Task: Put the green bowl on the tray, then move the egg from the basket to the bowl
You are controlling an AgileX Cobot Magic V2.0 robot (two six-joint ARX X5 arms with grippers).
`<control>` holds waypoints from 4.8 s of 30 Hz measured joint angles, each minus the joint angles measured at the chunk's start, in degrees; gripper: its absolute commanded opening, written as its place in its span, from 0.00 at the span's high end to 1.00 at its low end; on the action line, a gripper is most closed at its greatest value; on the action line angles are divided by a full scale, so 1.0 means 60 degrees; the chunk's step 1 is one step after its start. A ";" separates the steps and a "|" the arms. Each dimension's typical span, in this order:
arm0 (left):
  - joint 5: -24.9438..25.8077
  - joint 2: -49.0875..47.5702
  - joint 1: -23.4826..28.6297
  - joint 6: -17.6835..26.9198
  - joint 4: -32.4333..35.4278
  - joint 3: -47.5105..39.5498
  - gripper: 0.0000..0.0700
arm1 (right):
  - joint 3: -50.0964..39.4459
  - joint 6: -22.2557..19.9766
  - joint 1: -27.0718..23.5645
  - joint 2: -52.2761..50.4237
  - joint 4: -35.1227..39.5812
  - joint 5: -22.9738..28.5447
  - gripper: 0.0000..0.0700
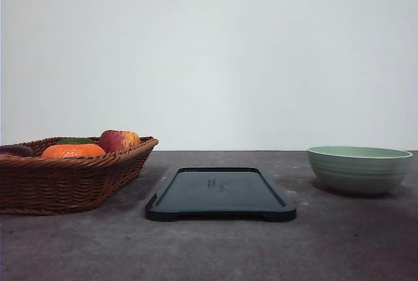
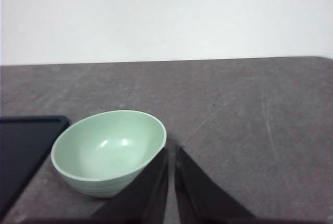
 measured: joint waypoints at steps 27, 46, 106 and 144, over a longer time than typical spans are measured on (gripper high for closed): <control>-0.0430 0.0860 0.0003 -0.0704 0.2048 0.1376 1.00 | 0.0792 0.1886 0.0000 0.0219 0.1665 -0.0005 0.99; 0.2057 0.6620 -0.0014 0.0886 0.0135 0.5026 1.00 | 0.3624 0.1138 0.0004 0.5294 -0.0229 -0.1939 0.99; 0.2626 0.9602 -0.1184 0.1881 -0.1477 0.6641 0.50 | 1.0133 -0.0331 -0.0115 1.4877 -0.5505 -0.1255 0.57; 0.2626 0.9602 -0.1191 0.1851 -0.1479 0.6641 0.50 | 1.5822 -0.0487 0.2254 1.7473 -0.9803 -0.1309 1.00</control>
